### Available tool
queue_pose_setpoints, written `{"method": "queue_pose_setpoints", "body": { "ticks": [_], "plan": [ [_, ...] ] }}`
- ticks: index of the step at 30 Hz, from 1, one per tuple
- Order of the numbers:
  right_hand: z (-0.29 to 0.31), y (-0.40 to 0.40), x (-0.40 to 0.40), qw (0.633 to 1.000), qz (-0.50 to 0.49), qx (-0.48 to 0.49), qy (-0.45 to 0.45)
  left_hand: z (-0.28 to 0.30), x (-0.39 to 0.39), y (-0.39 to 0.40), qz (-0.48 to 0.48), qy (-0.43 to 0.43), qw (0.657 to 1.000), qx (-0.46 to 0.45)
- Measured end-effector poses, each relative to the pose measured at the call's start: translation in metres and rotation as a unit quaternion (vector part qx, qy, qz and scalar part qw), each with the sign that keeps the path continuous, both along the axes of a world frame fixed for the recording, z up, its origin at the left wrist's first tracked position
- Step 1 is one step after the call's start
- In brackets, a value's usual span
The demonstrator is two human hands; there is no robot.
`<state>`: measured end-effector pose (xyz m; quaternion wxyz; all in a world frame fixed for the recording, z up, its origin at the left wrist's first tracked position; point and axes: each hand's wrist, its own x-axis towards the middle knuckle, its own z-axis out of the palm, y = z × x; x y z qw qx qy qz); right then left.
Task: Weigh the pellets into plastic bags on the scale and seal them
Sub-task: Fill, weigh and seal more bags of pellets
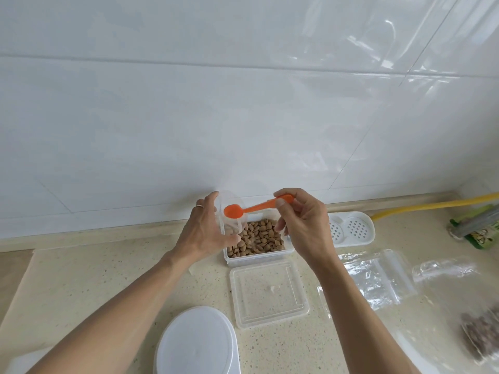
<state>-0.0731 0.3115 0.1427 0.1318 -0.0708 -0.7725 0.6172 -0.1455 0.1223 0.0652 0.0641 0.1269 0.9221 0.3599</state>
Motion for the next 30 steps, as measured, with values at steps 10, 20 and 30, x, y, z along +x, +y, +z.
{"method": "queue_pose_setpoints", "body": {
  "ticks": [10, 20, 30],
  "plan": [
    [-0.048, 0.015, -0.003, 0.977, -0.194, -0.046, -0.069, -0.009, 0.006, -0.026, 0.001, 0.058, 0.993, -0.098],
    [-0.104, -0.008, 0.004, 0.965, -0.158, 0.014, -0.209, -0.016, 0.019, -0.041, -0.027, 0.076, 0.981, -0.174],
    [-0.095, 0.011, 0.008, 0.916, -0.282, -0.168, -0.231, -0.017, 0.009, -0.031, -0.029, 0.114, 0.972, -0.202]
  ]
}}
